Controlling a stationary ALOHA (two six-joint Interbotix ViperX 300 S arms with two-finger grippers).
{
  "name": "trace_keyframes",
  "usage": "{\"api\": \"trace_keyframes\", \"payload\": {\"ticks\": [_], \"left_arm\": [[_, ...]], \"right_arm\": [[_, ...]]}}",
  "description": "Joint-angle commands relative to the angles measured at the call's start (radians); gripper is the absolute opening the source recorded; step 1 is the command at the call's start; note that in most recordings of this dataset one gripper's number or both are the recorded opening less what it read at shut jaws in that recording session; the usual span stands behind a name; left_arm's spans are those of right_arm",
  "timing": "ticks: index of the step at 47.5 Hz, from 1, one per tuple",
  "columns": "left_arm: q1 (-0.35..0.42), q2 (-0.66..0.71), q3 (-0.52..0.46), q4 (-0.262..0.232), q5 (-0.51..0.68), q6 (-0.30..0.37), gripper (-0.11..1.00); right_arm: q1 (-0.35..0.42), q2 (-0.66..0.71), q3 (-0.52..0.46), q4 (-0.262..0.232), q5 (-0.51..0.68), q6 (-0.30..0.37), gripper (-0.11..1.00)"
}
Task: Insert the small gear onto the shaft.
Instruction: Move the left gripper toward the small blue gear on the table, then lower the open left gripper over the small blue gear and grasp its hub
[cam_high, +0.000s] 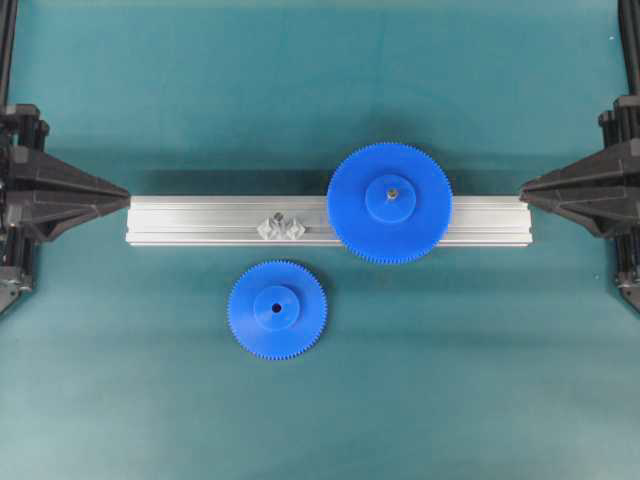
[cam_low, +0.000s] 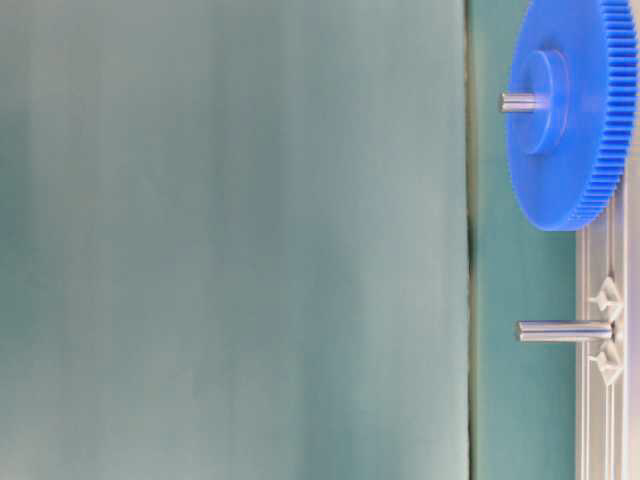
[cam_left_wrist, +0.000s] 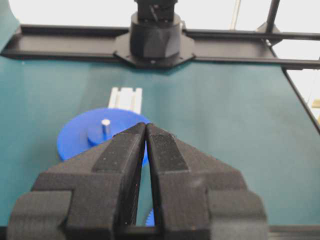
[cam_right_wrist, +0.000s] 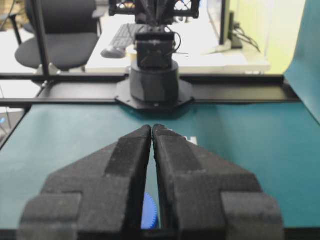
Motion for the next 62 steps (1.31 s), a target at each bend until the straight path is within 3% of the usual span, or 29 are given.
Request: {"api": "trace_keyframes", "payload": {"ticks": [1, 4, 10, 20, 30, 40, 53, 58, 62], "left_arm": [[0.005, 0.028, -0.028, 0.006, 0.071, -0.064, 0.1], [0.002, 0.048, -0.051, 0.008, 0.141, -0.121, 0.13], [-0.017, 0.078, -0.083, 0.015, 0.241, -0.184, 0.01], [-0.052, 0.146, -0.146, 0.015, 0.371, -0.153, 0.01], [-0.077, 0.302, -0.25, 0.015, 0.518, -0.1, 0.01], [-0.083, 0.437, -0.31, 0.015, 0.531, -0.046, 0.01], [-0.103, 0.541, -0.365, 0.015, 0.534, -0.078, 0.02], [-0.103, 0.58, -0.388, 0.014, 0.534, -0.11, 0.08], [-0.107, 0.615, -0.405, 0.014, 0.531, -0.141, 0.23]], "right_arm": [[0.011, 0.02, -0.034, 0.006, -0.003, 0.006, 0.16], [0.015, 0.032, -0.061, 0.049, 0.069, 0.018, 0.17], [0.018, 0.048, -0.11, 0.067, 0.259, 0.057, 0.11], [0.011, 0.051, -0.135, 0.048, 0.342, 0.058, 0.11], [-0.002, 0.095, -0.149, 0.048, 0.499, 0.063, 0.11], [-0.009, 0.147, -0.175, 0.054, 0.551, 0.091, 0.11], [-0.025, 0.156, -0.166, 0.052, 0.561, 0.109, 0.11], [-0.026, 0.141, -0.166, 0.052, 0.583, 0.109, 0.11], [-0.028, 0.129, -0.166, 0.052, 0.62, 0.109, 0.11]]}}
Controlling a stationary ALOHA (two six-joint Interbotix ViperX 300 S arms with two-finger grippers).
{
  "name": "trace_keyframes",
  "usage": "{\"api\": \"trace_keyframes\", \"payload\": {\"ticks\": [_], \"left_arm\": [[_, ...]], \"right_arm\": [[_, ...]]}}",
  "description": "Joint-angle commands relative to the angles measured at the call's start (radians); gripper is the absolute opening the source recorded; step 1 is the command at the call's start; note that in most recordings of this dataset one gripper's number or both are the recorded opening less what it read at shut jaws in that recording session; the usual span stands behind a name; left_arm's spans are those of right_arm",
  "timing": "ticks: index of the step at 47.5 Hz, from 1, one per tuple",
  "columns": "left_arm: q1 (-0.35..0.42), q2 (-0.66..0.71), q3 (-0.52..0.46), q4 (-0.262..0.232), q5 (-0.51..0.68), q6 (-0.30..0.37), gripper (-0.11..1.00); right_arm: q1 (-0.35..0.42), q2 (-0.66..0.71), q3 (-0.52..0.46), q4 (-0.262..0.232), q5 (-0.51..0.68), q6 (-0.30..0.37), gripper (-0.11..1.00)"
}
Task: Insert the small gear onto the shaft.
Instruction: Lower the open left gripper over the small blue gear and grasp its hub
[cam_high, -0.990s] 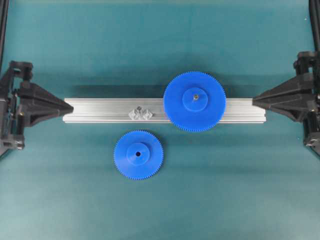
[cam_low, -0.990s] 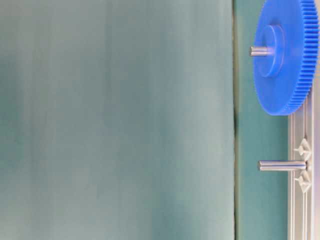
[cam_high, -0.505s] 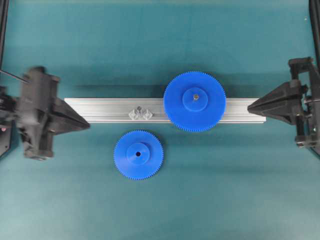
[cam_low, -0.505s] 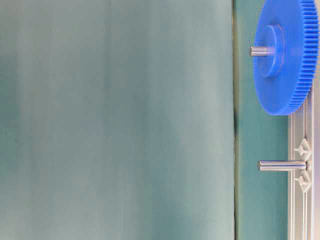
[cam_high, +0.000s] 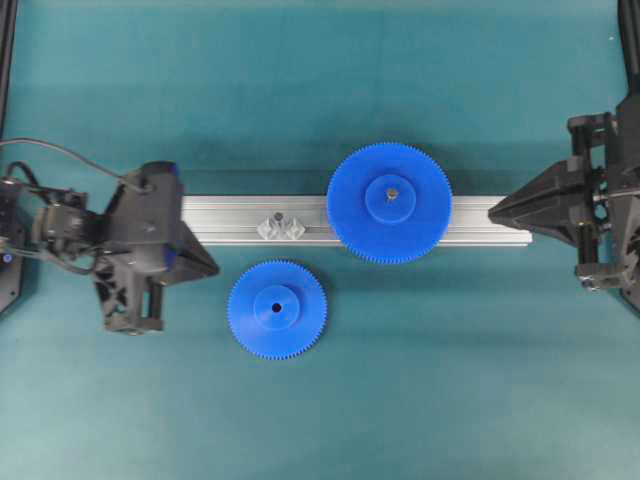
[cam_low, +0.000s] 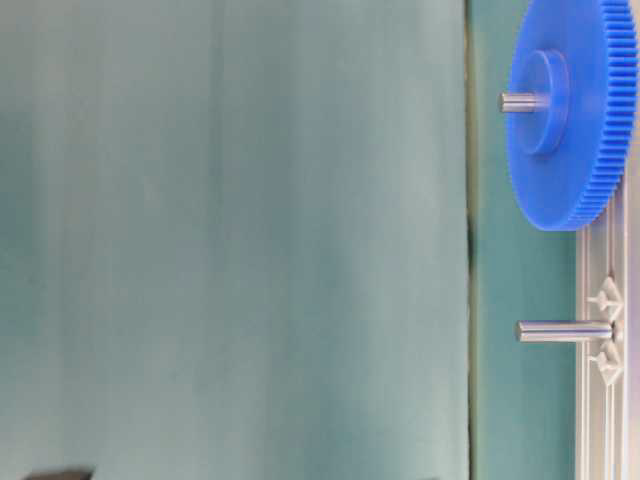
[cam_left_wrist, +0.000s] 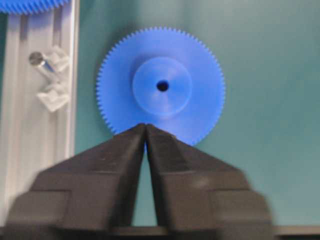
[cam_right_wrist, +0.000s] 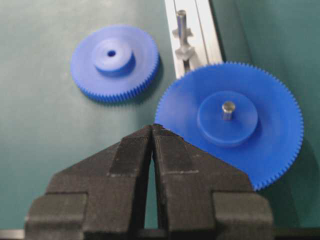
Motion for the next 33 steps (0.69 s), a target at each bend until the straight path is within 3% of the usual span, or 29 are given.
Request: {"api": "trace_keyframes", "payload": {"ticks": [1, 9, 13, 33], "left_arm": [[-0.012, 0.032, -0.043, 0.003, -0.006, -0.028, 0.28], [-0.037, 0.138, -0.08, 0.002, -0.006, -0.095, 0.74], [-0.058, 0.181, -0.1, 0.003, -0.009, -0.107, 0.9], [-0.06, 0.299, -0.138, 0.003, -0.018, -0.057, 0.9]], "right_arm": [[-0.005, -0.009, -0.011, 0.0, 0.031, 0.006, 0.11], [-0.008, -0.014, -0.006, 0.0, 0.091, 0.008, 0.11], [-0.012, -0.012, -0.005, 0.0, 0.094, 0.008, 0.11], [-0.029, -0.006, 0.003, 0.0, 0.083, 0.009, 0.11]]}}
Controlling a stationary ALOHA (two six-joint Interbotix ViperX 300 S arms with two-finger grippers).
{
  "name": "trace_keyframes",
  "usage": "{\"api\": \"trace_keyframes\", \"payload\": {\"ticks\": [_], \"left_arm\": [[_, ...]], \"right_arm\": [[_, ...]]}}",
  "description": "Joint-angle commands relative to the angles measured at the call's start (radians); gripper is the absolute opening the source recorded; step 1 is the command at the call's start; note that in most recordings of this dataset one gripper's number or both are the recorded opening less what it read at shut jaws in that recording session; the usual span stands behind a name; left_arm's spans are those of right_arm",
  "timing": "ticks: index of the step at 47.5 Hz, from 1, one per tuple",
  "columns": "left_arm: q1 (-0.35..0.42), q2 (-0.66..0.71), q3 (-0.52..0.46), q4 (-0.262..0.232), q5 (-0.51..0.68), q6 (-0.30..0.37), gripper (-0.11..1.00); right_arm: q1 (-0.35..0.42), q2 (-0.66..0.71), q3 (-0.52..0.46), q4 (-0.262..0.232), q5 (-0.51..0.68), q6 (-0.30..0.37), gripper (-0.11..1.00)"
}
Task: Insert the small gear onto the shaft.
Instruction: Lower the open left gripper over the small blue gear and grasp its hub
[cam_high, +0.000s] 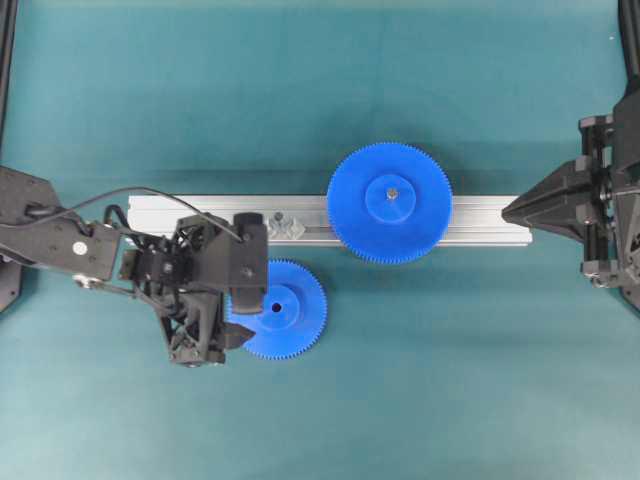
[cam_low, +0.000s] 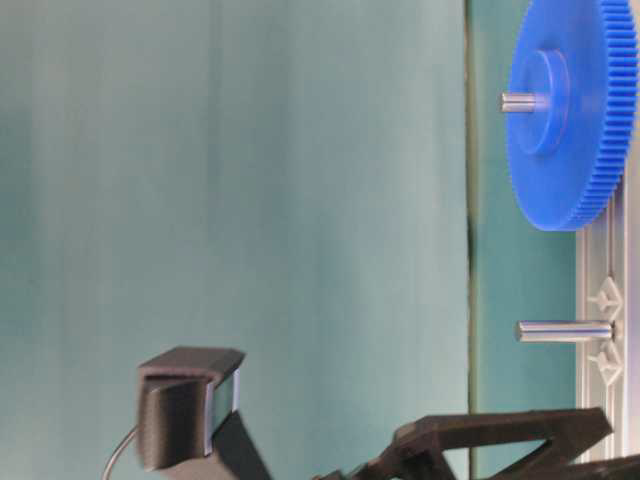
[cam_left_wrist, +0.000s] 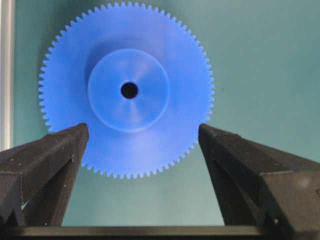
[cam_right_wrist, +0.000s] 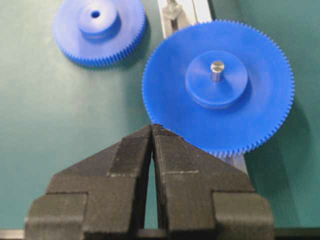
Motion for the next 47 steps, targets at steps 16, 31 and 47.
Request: {"api": "trace_keyframes", "payload": {"ticks": [16, 31, 47], "left_arm": [[-0.005, 0.094, -0.08, 0.002, -0.006, 0.002, 0.91], [-0.003, 0.155, -0.115, 0.003, 0.005, 0.005, 0.9], [0.014, 0.175, -0.126, 0.006, 0.006, 0.057, 0.9]], "right_arm": [[-0.005, 0.009, 0.049, 0.003, -0.081, 0.077, 0.11], [0.002, 0.009, 0.069, 0.003, -0.135, 0.084, 0.11], [0.0, 0.009, 0.083, 0.003, -0.15, 0.086, 0.11]]}}
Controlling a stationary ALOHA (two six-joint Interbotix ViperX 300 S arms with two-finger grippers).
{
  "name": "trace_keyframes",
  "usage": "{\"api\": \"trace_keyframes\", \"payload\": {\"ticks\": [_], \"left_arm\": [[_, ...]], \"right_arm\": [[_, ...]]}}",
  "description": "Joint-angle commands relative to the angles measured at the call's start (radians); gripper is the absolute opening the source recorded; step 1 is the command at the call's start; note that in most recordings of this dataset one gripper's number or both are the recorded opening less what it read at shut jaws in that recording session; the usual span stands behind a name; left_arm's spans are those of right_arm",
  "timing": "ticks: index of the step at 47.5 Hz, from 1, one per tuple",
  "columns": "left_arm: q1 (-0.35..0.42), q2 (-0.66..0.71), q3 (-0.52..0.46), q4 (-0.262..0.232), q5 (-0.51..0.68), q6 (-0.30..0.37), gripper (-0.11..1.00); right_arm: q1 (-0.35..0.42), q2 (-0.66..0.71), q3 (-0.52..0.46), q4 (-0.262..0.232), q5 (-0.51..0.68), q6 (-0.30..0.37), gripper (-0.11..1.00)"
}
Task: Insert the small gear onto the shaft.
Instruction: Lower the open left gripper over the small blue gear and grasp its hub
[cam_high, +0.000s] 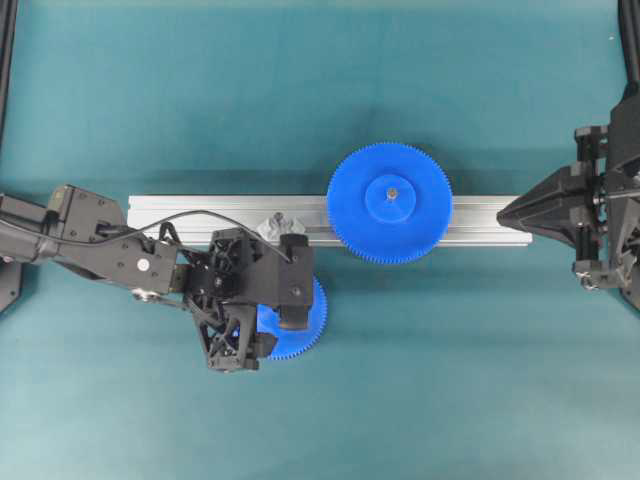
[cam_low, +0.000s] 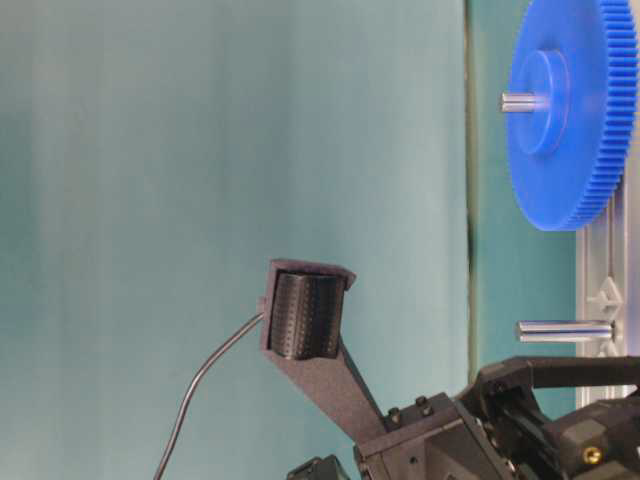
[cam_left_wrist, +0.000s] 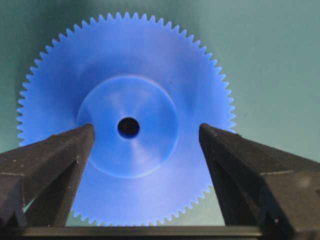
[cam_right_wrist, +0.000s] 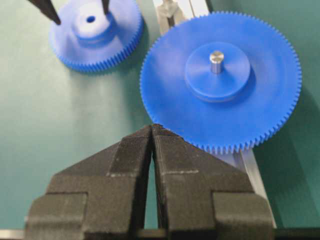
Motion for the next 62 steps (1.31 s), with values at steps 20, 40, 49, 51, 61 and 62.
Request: {"api": "trace_keyframes", "payload": {"ticks": [20, 40, 49, 51, 61, 62], "left_arm": [[0.018, 0.002, -0.037, 0.005, 0.023, 0.026, 0.9], [0.018, 0.032, -0.048, 0.003, 0.028, 0.028, 0.9], [0.018, 0.034, -0.048, 0.005, 0.031, 0.028, 0.9], [0.018, 0.037, -0.048, 0.003, 0.035, 0.028, 0.9], [0.018, 0.041, -0.049, 0.005, 0.049, 0.028, 0.9], [0.018, 0.041, -0.049, 0.003, 0.051, 0.028, 0.9]], "right_arm": [[0.003, 0.005, -0.008, 0.002, -0.031, 0.009, 0.11], [0.002, 0.005, -0.008, 0.003, -0.029, 0.011, 0.11], [0.002, 0.005, -0.008, 0.002, -0.031, 0.011, 0.11], [0.003, 0.005, -0.006, 0.002, -0.031, 0.011, 0.11], [0.002, 0.003, -0.006, 0.002, -0.031, 0.009, 0.11], [0.003, 0.003, -0.006, 0.002, -0.029, 0.009, 0.11]]}}
